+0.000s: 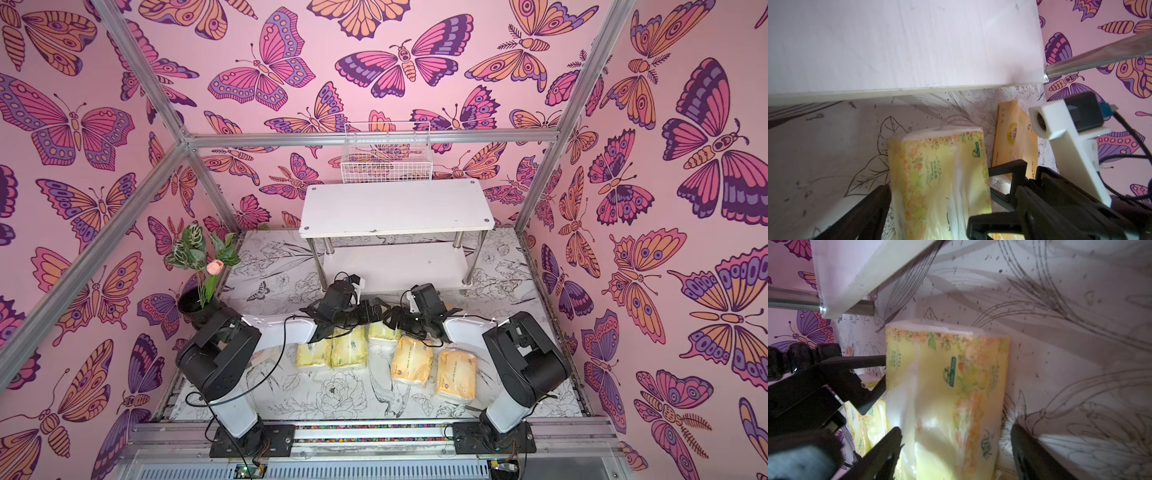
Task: Place the tissue boxes on the shelf by color
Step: Pick up the box of tissues from the center of the board.
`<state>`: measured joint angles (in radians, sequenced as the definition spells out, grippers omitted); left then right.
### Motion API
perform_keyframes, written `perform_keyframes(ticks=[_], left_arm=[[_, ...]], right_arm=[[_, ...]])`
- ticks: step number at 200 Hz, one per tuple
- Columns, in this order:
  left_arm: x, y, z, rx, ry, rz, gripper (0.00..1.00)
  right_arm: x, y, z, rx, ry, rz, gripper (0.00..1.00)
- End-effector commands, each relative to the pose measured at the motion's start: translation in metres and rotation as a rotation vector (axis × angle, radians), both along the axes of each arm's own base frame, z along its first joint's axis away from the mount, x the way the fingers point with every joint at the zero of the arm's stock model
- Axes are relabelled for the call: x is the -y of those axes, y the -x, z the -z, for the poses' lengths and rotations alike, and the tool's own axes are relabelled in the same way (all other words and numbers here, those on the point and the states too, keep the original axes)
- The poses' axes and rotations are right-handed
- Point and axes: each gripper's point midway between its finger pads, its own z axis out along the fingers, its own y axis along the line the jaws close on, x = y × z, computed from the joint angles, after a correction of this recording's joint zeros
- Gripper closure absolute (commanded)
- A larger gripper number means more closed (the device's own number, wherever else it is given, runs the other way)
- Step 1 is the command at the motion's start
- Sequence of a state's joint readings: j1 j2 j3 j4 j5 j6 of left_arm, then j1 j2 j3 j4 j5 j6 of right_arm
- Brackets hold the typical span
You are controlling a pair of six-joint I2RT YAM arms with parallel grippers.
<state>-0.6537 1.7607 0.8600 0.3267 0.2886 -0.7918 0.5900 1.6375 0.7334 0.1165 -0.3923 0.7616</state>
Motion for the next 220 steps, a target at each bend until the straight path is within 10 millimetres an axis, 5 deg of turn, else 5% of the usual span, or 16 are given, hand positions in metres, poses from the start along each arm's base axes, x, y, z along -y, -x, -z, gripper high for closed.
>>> perform_keyframes(ticks=[1,76,124,171,220], left_arm=[[0.001,0.007,0.012,-0.037,0.018,0.001,0.00],[0.002,0.013,0.016,-0.057,0.038,0.000,0.00],[0.007,0.015,0.008,-0.041,0.050,0.015,0.00],[0.009,0.012,-0.027,0.036,0.083,0.020,0.00],[-0.020,0.007,-0.072,0.140,-0.031,-0.054,0.00]], right_arm=[[-0.004,0.009,0.008,-0.040,-0.030,-0.011,0.12],[-0.027,0.017,0.003,-0.079,-0.256,-0.031,0.21],[-0.021,0.017,-0.010,-0.057,-0.273,-0.026,0.46],[-0.018,0.013,-0.038,-0.015,-0.298,-0.031,0.82],[-0.011,0.010,-0.074,0.057,-0.307,-0.010,0.87]])
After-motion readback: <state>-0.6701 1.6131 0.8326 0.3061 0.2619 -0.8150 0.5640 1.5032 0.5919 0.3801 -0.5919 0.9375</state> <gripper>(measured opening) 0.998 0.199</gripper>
